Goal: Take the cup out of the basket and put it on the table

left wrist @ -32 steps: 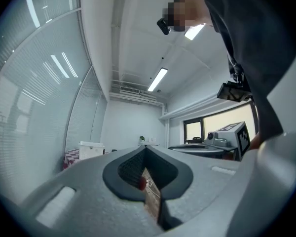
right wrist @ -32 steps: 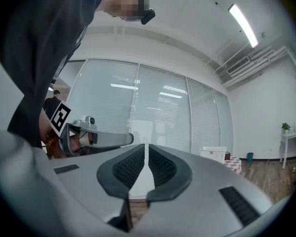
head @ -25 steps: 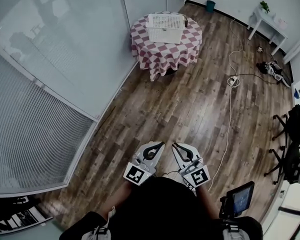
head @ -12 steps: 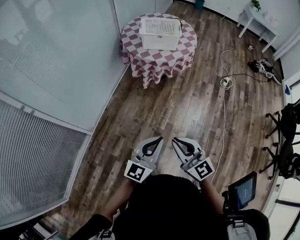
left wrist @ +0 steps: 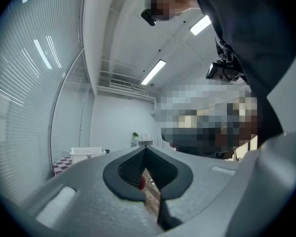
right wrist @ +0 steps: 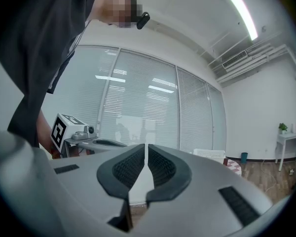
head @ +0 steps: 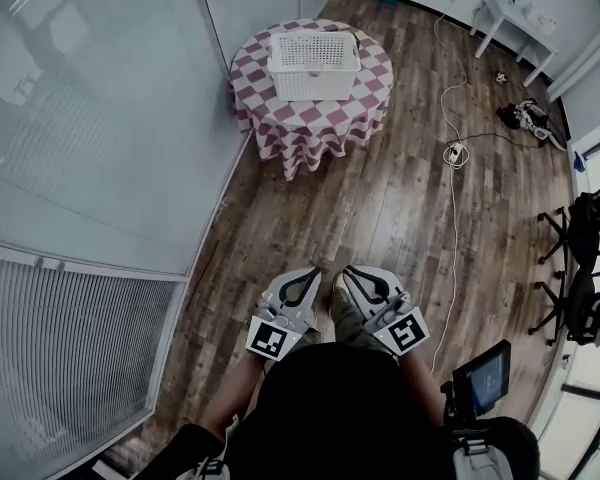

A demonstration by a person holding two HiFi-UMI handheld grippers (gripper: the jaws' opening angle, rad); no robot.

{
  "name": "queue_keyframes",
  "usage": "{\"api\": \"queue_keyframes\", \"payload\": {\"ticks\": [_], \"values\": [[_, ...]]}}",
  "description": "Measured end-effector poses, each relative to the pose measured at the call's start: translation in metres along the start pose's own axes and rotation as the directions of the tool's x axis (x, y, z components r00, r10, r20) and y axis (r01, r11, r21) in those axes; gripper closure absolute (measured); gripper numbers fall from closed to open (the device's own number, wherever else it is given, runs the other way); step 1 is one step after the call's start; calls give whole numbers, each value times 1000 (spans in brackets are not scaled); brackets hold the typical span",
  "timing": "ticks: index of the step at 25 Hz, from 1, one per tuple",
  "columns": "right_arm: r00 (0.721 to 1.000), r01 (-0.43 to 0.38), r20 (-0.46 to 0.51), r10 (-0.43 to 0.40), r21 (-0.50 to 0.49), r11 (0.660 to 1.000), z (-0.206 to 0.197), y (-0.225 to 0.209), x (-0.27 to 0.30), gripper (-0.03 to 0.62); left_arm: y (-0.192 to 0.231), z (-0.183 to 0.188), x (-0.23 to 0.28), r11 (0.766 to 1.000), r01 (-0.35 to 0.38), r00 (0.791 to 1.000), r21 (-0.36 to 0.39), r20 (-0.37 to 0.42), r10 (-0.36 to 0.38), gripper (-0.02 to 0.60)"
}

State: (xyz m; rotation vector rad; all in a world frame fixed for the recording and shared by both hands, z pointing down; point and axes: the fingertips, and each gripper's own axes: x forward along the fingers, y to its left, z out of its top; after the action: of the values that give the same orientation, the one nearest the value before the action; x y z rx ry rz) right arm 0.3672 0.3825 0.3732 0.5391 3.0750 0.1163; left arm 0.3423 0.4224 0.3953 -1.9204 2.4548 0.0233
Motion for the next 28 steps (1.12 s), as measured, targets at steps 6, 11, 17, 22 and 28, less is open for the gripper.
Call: {"api": "queue_keyframes", "payload": {"ticks": [6,11,17,22,28], "values": [[1000,16,12,-16,19,1000,-23,-72,32,579,37,-6,54,1000,-25,999,-9,-24,25,578],[999,-19,46,18,36,999,-22,-137,67,579,74,2,110,998,-66,997,-16,-52,65,578],[996,-46,76,42,57,997,-22,-217,91,579,112,12,189,994,-106,993,1,-55,106,578],[996,-59,71,54,76,995,-31,-273,96,579,132,15,243,990,-140,989,6,-53,140,578],[997,-33,68,28,88,996,-42,-331,100,579,152,2,290,994,-100,991,51,-86,104,578]]}}
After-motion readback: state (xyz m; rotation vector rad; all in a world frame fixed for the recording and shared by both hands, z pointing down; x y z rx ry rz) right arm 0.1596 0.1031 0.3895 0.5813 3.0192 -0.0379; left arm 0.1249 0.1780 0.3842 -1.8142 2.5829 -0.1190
